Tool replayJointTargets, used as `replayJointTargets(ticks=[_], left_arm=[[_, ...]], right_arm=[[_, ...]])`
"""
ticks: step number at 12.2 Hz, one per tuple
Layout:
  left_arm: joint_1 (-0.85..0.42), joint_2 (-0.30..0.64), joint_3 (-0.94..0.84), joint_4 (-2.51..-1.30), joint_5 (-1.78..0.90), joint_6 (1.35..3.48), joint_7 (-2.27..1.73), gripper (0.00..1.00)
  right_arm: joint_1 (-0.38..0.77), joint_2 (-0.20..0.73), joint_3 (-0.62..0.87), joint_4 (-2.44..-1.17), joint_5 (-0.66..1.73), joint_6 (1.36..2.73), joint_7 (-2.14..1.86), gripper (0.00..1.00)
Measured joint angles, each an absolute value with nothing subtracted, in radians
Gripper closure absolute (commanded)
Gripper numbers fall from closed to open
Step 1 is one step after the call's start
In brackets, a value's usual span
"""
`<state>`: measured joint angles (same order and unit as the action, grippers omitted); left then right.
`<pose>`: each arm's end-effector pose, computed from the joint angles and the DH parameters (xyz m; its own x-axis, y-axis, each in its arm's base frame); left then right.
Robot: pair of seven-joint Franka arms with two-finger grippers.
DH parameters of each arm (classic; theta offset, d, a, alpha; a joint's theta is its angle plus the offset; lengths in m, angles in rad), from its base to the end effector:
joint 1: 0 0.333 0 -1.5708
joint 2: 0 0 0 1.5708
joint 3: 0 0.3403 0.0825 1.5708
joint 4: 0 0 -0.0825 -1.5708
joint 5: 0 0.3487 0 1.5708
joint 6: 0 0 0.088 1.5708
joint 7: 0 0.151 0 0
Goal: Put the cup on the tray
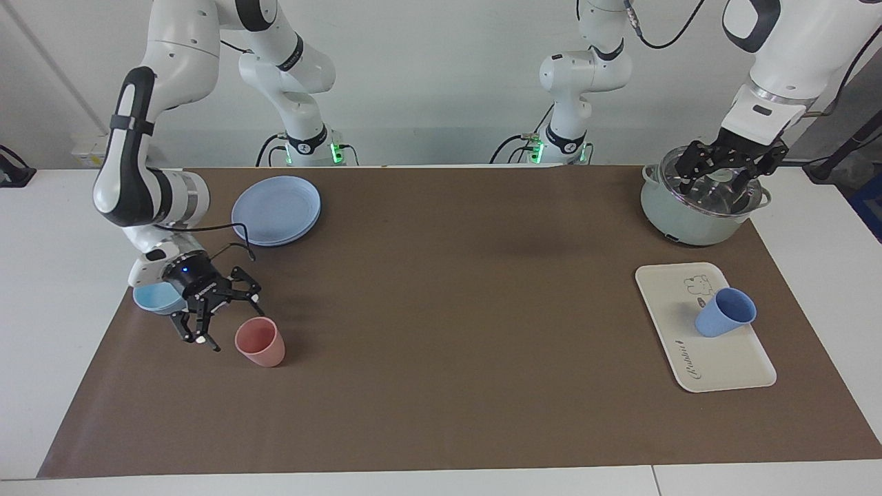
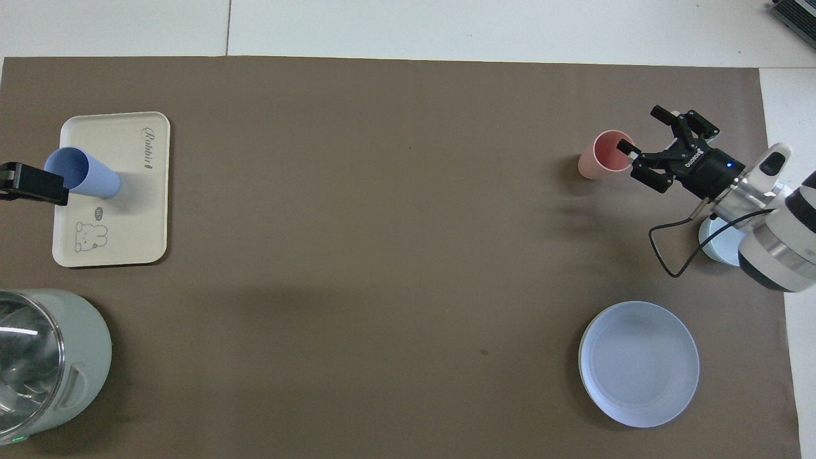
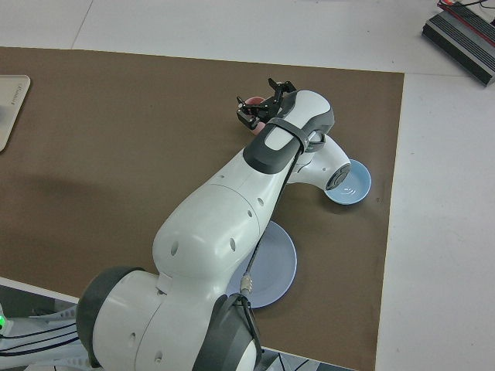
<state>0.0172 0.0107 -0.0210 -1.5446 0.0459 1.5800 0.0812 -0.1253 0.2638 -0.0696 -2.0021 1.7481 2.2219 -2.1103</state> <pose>0.5252 0.0050 0.6117 0.9961 -0.0852 0.0209 -0.0842 -0.9953 -0.0475 0.6219 -0.0533 0.3848 0.2898 0.1191 0.9496 0.6591 -0.7443 -0.1078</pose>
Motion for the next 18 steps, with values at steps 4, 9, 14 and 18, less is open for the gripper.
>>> replayJointTargets(ticks=[4, 9, 14, 18], left_arm=[[0.018, 0.01, -0.024, -1.552, -0.03, 1.583, 0.074, 0.0], [0.018, 0.01, -0.027, -1.553, -0.035, 1.581, 0.074, 0.0], [0.015, 0.02, -0.04, -1.545, -0.035, 1.558, 0.072, 0.0], [0.002, 0.038, -0.045, -1.522, -0.025, 1.535, 0.063, 0.0]], right_arm=[[-0.084, 0.087, -0.069, -2.005, 1.272, 2.362, -1.603, 0.0], [-0.079, 0.01, -0.063, -2.005, 0.585, 2.366, -0.92, 0.0], [0.079, -0.012, -0.051, -2.001, 0.017, 2.222, -0.176, 0.0], [0.127, -0.047, -0.05, -1.856, -0.052, 1.895, 0.001, 0.0]])
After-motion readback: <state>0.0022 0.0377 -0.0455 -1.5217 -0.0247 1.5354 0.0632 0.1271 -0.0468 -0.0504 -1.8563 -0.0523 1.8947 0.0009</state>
